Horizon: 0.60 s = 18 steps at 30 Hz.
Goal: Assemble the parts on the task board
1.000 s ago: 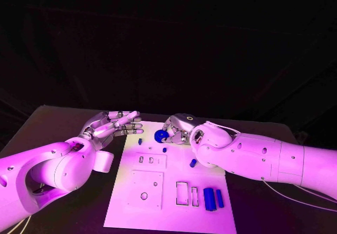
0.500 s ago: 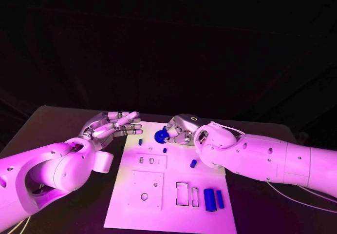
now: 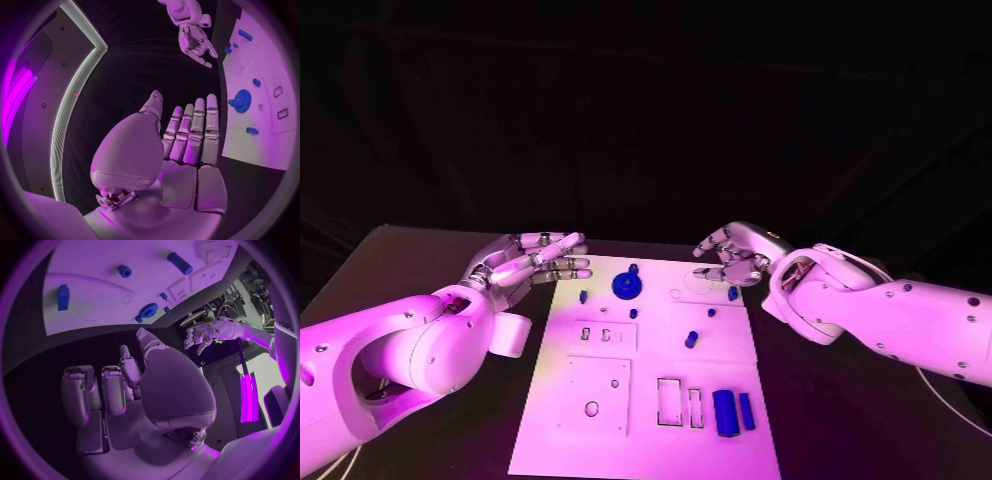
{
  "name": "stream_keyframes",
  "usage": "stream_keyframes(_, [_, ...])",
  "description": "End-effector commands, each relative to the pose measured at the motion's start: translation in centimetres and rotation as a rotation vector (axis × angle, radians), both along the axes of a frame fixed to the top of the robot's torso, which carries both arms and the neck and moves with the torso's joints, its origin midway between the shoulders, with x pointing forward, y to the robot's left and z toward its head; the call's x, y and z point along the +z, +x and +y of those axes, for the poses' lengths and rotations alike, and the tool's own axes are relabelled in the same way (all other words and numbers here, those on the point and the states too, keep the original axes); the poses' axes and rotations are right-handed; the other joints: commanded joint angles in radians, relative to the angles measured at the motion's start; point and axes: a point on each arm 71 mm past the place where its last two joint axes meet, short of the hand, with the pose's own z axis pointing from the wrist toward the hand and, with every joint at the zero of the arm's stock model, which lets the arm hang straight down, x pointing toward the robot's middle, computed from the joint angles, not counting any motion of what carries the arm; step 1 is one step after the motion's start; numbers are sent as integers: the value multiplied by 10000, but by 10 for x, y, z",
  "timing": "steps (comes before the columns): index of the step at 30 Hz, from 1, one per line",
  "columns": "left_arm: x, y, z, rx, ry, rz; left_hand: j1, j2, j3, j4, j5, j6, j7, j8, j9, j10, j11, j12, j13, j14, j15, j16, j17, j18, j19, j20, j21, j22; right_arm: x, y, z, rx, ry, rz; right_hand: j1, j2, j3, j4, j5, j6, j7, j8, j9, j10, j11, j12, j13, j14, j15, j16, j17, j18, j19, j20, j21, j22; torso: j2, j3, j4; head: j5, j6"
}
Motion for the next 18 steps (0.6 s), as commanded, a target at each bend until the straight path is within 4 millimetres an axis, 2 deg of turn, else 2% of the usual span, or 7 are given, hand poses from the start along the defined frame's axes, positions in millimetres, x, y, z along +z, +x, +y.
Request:
stream_keyframes(1, [0,0,-4,-376,-121,12,-10,105,-22,-70,31,85,16,-19,14,99,-1,-51,12,121,-4,-27,13,61,87,4,34,-13,-5,-4,-16,787,941,790,165,-2,-9,-96,-54,44,-47,-81,-3,-57,-12,-40,-27,671,-39,-35,1113,53,505,-35,-39,2065,-66,63,-104,-80,-13])
stream_keyframes(6, [0,1,-5,-429,-133,25,13,132,-25,-99,32,143,-6,-8,22,170,-23,-42,20,173,-22,-36,22,60,119,-11,43,-20,-13,-5,-46,348,923,950,253,-58,-7,-176,-48,6,-67,-144,-22,-55,-37,-44,-21,683,-66,-21,1151,50,512,-64,-37,2073,-74,109,-152,-182,-22])
stream_keyframes(11, [-1,1,-6,-462,-140,36,34,154,-23,-122,32,183,-24,-1,27,221,-39,-35,24,197,-32,-48,25,58,136,-21,45,-27,-22,-5,-61,67,819,1140,289,-118,-29,-226,-43,-102,-34,-222,-53,-75,-17,-73,-42,690,-64,-16,1169,53,504,-77,-52,2063,-57,157,-188,-227,-70])
stream_keyframes(13, [-1,2,-6,-467,-141,38,37,157,-23,-125,32,189,-26,0,27,228,-41,-34,25,198,-32,-51,25,58,137,-22,45,-28,-29,-7,-64,4,772,1259,289,-150,-53,-238,-45,-170,-2,-249,-71,-101,8,-103,-69,692,-49,-17,1172,56,494,-74,-65,2052,-63,133,-172,-266,-108])
stream_keyframes(18, [-1,2,-5,-447,-135,39,39,159,-23,-128,31,194,-28,1,28,235,-43,-33,26,196,-33,-56,25,57,137,-22,44,-29,-41,-6,-65,-165,579,1421,289,-203,-129,-252,-42,-461,96,-275,-140,-151,94,-162,-120,693,19,-26,1167,65,467,-31,-105,2021,-49,142,-170,-273,-155])
